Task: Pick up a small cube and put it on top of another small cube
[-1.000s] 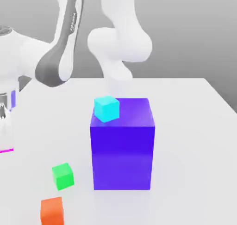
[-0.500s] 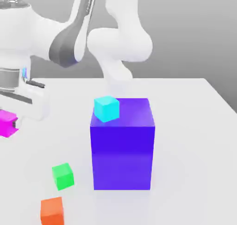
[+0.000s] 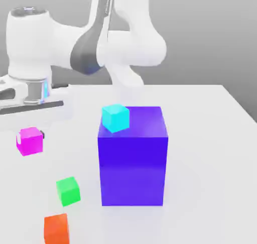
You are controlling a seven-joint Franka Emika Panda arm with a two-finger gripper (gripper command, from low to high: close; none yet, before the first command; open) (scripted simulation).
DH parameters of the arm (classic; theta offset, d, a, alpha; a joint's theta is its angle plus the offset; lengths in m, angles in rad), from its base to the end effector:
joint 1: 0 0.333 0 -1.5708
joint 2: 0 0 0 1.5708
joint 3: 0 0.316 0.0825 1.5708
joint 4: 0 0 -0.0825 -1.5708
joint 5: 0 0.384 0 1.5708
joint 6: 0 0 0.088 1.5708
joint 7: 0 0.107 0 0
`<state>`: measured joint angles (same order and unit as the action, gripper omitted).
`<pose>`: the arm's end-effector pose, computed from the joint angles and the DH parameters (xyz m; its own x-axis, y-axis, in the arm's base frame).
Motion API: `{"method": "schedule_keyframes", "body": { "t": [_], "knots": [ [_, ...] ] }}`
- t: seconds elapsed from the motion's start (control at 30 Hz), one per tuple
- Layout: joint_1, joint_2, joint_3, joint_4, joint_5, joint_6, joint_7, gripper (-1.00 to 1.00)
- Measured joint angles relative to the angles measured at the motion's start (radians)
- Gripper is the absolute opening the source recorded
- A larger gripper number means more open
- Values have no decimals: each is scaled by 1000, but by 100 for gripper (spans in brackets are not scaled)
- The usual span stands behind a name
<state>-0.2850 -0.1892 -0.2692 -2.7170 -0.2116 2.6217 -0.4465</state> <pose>0.3508 -0.2067 0.2915 0.9960 0.0759 0.0462 0.0709 -0.9924 0.1006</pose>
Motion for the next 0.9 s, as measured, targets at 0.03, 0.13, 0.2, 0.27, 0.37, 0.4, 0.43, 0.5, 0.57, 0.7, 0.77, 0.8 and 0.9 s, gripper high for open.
{"method": "schedule_keyframes", "body": {
  "t": [0.03, 0.13, 0.2, 0.27, 0.37, 0.4, 0.43, 0.5, 0.57, 0.7, 0.77, 0.8, 0.9],
  "knots": [
    [16, 7, -7, -6, 13, 4, -64, -100],
    [65, 32, -26, -26, 58, 20, -261, -100],
    [102, 53, -39, -39, 92, 31, -393, -100],
    [124, 81, -38, -50, 131, 49, -511, -100],
    [146, 143, -43, -51, 182, 105, -577, -100],
    [148, 166, -41, -50, 202, 126, -594, -100],
    [151, 189, -39, -49, 223, 148, -610, -100],
    [149, 238, -27, -46, 268, 191, -643, -100],
    [139, 289, -6, -43, 318, 235, -679, -100],
    [130, 312, 6, -42, 340, 254, -695, 100],
    [129, 312, 6, -42, 340, 254, -695, 100],
    [126, 323, 14, -41, 350, 264, -703, 100],
    [126, 279, 2, -44, 305, 228, -670, 100]
  ]
}}
